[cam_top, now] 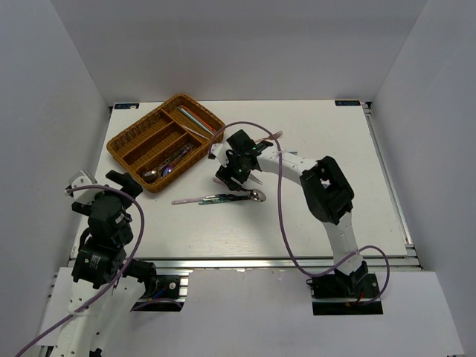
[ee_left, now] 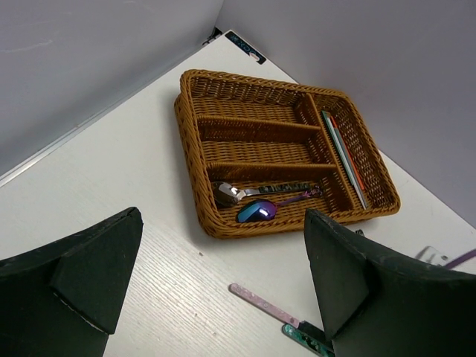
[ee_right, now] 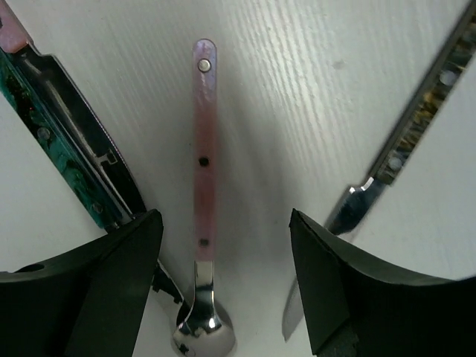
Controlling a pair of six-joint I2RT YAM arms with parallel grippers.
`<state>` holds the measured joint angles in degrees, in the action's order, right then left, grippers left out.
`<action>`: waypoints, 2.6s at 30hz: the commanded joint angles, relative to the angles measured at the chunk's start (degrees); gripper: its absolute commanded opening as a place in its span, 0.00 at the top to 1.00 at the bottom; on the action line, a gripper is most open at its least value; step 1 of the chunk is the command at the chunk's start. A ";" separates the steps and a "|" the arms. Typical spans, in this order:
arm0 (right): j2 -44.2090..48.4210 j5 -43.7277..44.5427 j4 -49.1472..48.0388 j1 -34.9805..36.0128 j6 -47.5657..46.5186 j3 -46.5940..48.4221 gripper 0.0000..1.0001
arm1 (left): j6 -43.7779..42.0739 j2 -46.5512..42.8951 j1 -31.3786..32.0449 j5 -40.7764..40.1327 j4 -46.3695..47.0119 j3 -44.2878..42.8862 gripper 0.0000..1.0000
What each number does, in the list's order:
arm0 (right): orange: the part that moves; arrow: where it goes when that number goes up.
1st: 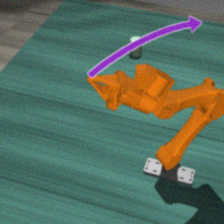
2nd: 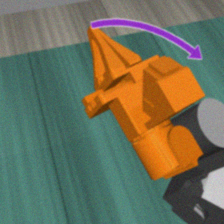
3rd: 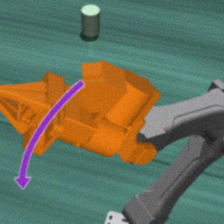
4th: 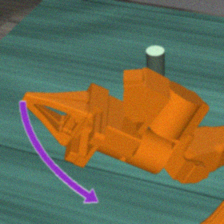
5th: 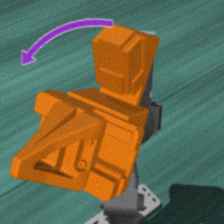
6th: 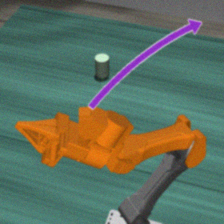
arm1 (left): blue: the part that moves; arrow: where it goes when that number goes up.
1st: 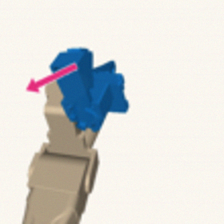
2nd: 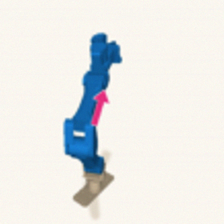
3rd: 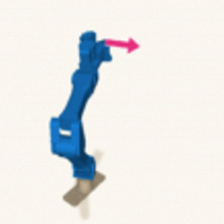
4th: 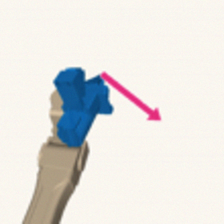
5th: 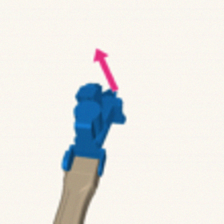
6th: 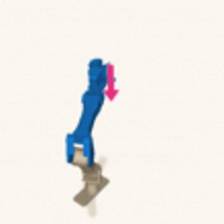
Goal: Sort the eating utensils into containers
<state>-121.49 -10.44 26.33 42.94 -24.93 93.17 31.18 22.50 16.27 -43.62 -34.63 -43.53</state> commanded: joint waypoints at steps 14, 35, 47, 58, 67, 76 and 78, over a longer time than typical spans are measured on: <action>-4.46 -2.58 4.79 0.39 -3.81 3.87 0.89 | -1.47 0.70 0.16 2.04 1.32 0.64 0.02; 6.55 -0.46 -30.96 0.66 51.24 10.45 1.00 | 0.29 -1.23 -0.36 -2.44 -0.26 0.29 0.02; -10.66 38.37 -43.84 7.85 100.68 17.97 1.00 | 0.29 -1.85 -0.54 -2.88 -0.09 0.46 0.02; -19.30 43.48 -40.30 10.76 106.67 22.75 1.00 | -0.15 -2.37 -0.63 -1.39 0.35 0.55 0.02; -26.86 42.52 -39.07 12.26 104.30 32.86 0.89 | -0.50 -3.34 -0.45 -0.60 0.53 0.72 0.02; -6.96 40.59 -53.19 11.73 92.19 10.66 0.11 | -1.47 -2.99 -0.10 0.20 0.44 0.03 0.02; -2.11 39.45 -55.76 11.12 89.10 3.21 0.11 | -2.17 -2.99 0.16 0.37 0.70 -0.24 0.02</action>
<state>-133.36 28.27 -19.70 54.92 71.05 102.56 30.41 19.27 16.01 -44.23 -34.26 -43.44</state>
